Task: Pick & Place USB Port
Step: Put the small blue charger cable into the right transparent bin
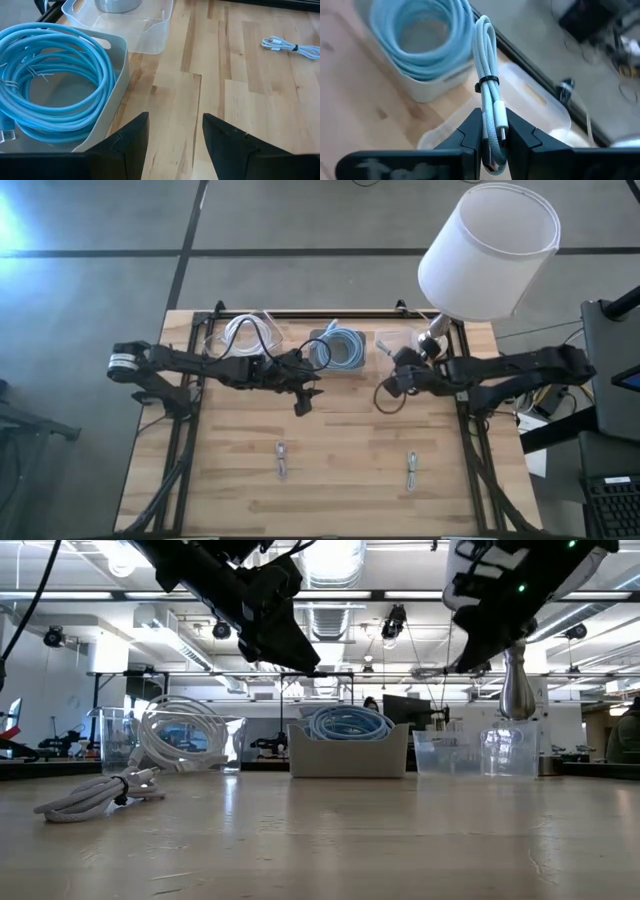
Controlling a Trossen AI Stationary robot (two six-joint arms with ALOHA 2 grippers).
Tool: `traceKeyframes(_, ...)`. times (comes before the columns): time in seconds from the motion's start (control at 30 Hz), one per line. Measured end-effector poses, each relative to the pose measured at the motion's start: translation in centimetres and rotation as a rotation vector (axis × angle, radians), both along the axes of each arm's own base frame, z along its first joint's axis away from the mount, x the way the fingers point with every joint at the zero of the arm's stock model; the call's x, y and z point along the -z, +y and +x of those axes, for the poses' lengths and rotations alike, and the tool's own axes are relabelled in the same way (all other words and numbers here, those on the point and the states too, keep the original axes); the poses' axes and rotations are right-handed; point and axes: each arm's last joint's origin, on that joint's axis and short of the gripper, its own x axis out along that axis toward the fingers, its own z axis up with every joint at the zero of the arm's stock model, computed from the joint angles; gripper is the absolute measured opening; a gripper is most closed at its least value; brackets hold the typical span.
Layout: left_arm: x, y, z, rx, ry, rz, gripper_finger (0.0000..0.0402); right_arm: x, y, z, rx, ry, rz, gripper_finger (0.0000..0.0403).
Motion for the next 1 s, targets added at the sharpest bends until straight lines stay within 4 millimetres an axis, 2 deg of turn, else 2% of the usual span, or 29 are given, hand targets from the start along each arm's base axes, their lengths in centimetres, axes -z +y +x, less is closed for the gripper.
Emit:
traceKeyframes(0.2,0.0,0.0,0.0,0.000,0.000,0.000,0.0188,1.9,-1.3,0.9,0.049,0.075,0.110,0.0052)
traceKeyframes(0.37,0.0,0.0,0.0,0.000,0.000,0.000,0.0188,3.6,-2.5,1.6,0.108,0.151,0.124,0.0052)
traceKeyframes(0.63,0.0,0.0,0.0,0.000,0.000,0.000,0.0188,6.0,-4.8,2.1,0.183,0.249,0.249,0.0052)
traceKeyframes(0.83,0.0,0.0,0.0,0.000,0.000,0.000,0.0188,7.3,-5.7,2.2,0.207,0.312,0.263,0.0056)
traceKeyframes(1.0,0.0,0.0,0.0,0.000,0.000,0.000,0.0188,8.0,-6.3,2.3,0.225,0.349,0.262,0.0076)
